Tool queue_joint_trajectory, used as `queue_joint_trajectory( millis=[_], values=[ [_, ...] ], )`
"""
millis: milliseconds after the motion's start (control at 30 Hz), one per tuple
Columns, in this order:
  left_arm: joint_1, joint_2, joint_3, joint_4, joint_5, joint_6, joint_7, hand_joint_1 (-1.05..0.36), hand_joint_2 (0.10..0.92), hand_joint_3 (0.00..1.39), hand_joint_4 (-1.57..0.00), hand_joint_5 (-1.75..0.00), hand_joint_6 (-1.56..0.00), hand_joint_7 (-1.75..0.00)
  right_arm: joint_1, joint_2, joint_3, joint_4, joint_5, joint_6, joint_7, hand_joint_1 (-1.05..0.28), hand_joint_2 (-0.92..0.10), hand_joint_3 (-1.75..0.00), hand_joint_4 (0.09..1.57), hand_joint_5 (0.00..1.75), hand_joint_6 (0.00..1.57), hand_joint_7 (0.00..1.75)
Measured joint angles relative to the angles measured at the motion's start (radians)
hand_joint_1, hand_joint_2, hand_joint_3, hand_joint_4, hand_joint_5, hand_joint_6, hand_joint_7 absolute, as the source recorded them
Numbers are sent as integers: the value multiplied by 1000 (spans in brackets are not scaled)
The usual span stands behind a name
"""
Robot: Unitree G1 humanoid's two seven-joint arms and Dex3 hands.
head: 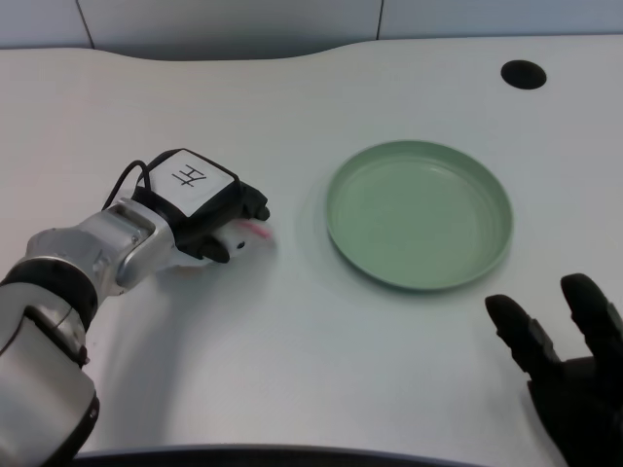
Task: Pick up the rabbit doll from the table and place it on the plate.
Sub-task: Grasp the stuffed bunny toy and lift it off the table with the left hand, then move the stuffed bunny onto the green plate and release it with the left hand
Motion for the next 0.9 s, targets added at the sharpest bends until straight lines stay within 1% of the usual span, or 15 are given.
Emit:
queue_joint_trajectory(
  millis=[67,100,167,200,267,300,367,400,467,500,600,700,767,800,900],
  values=[
    [0,2,-4,4,2,0,15,-119,846,2,-669,-1427,-993,-588,0,0,1,0,2,4,-3,-801,-921,-126,936,17,884,7],
    [0,4,-5,4,2,0,20,-118,844,2,-661,-1437,-950,-672,0,0,2,0,3,5,-7,-801,-921,-125,937,17,884,6],
    [0,9,-6,6,2,-1,27,-118,843,2,-657,-1442,-916,-740,0,0,2,-2,3,6,-12,-802,-921,-123,937,16,884,6],
    [0,10,-6,6,2,-5,30,-91,846,2,-628,-1530,-865,-899,0,0,3,-3,3,6,-13,-803,-921,-124,937,16,882,5],
    [0,14,-6,6,2,-16,37,-77,847,1,-610,-1581,-812,-1030,0,0,3,-3,3,5,-13,-803,-921,-125,936,15,881,4],
    [0,15,-5,6,1,-23,39,-76,842,2,-630,-1473,-806,-958,0,0,3,-3,3,5,-13,-803,-921,-126,934,14,880,3],
    [0,17,-1,6,-2,-35,38,-76,839,2,-646,-1407,-816,-897,0,0,4,-2,3,5,-13,-803,-921,-127,932,13,880,3],
    [0,18,1,6,-6,-41,38,-88,844,3,-702,-1252,-863,-732,-1,0,4,-1,3,5,-13,-802,-921,-128,932,12,881,3],
    [-3,21,8,5,-12,-56,38,-91,854,2,-725,-1187,-931,-561,-2,0,4,3,3,5,-13,-799,-921,-130,931,11,880,2],
    [-7,23,11,4,-13,-63,38,-97,851,2,-712,-1230,-964,-494,-3,0,4,6,3,4,-13,-800,-921,-141,931,11,878,1],
    [-24,29,21,1,-16,-76,35,-124,855,4,-684,-1258,-973,-419,-8,0,4,20,-1,-9,-16,-799,-921,-152,924,7,873,0],
    [-49,29,34,-2,-30,-81,10,-134,847,3,-681,-1251,-983,-386,-18,-1,4,36,-1,-13,-15,-797,-921,-159,920,4,870,0],
    [-60,30,41,-7,-36,-98,6,-115,811,1,-709,-1220,-1017,-379,-32,-2,3,49,-1,-19,-11,-795,-921,-163,918,3,870,0],
    [-63,30,43,-10,-41,-109,6,-116,808,2,-714,-1206,-1023,-372,-39,-2,3,57,-1,-20,-8,-796,-921,-161,919,3,871,1],
    [-67,30,59,-14,-52,-141,6,-144,823,4,-734,-1105,-1033,-341,-61,-11,-1,85,2,-19,6,-789,-921,-132,910,4,869,1]
  ],
)
